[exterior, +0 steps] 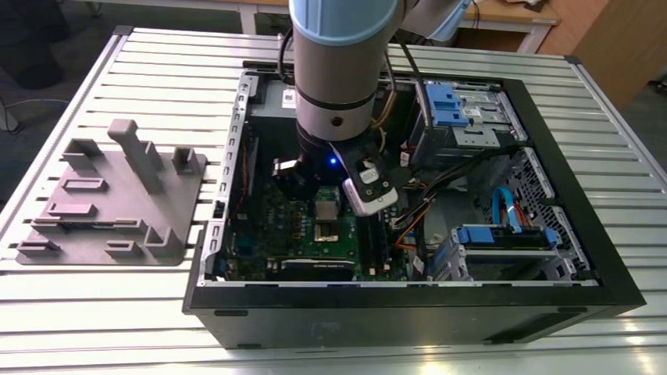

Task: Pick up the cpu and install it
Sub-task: 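Place the cpu into insertion slot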

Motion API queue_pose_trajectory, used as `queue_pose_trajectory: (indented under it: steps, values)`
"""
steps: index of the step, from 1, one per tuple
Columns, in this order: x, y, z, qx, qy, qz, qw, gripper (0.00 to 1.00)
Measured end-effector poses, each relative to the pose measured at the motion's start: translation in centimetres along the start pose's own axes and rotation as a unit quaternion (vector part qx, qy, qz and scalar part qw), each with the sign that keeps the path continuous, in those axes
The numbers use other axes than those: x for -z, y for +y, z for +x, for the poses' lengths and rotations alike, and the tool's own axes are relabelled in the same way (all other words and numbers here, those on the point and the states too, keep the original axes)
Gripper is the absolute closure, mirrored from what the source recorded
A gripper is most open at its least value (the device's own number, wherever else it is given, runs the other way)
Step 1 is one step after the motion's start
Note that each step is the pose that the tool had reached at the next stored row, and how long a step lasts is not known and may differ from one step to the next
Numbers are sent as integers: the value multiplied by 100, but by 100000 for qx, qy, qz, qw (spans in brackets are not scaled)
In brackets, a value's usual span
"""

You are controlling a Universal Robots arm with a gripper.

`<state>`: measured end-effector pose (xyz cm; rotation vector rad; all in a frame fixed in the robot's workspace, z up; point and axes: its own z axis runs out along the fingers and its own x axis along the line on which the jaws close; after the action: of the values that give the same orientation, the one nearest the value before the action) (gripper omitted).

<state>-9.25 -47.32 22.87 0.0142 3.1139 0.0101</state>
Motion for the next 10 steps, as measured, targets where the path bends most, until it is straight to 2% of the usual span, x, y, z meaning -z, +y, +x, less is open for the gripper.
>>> queue_pose_trajectory:
  steps: [7,10]
  values:
    - [-4,1,0,0,0,-1,100000,53]
    - [-39,0,1,2,3,5,100000,53]
